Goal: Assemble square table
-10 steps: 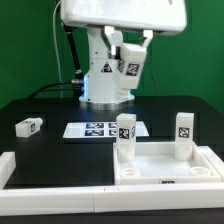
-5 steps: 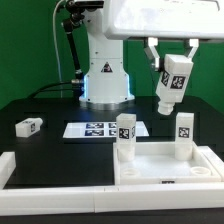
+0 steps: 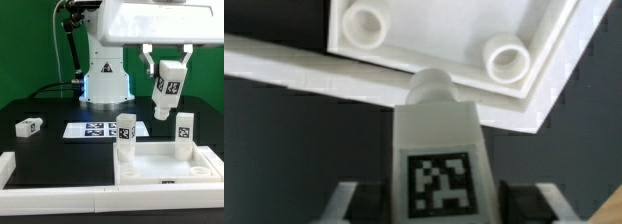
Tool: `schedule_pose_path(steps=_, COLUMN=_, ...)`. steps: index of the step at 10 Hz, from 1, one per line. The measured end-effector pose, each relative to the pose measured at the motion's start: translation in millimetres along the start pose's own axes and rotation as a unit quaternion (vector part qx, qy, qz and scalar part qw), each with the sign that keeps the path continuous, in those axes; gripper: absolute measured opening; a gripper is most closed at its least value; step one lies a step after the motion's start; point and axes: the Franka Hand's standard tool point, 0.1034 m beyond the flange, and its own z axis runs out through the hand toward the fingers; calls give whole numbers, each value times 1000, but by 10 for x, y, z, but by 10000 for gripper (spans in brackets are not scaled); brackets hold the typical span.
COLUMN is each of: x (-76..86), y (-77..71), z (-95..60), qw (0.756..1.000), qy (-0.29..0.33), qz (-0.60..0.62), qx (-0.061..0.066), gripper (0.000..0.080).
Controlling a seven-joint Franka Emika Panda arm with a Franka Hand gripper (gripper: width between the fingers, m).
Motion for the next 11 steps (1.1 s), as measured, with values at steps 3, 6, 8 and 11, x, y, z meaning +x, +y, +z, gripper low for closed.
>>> schedule_pose_path(steps=3, x=169, y=-168, z=13, qw=999, qy=20, qz=20, qx=20, gripper=290)
schedule_pose_path(steps=6, x=132, y=-144, z=34, qw=1000, qy=17, qz=18, qx=19, gripper=290)
schedule_pose_path(steps=8, x=120, y=-139, z=60, qw=999, qy=30, qz=22, qx=16, gripper=290)
schedule_pose_path(steps=11, x=-114, y=-219, z=365, qw=997, qy=66, qz=36, qx=3, gripper=290)
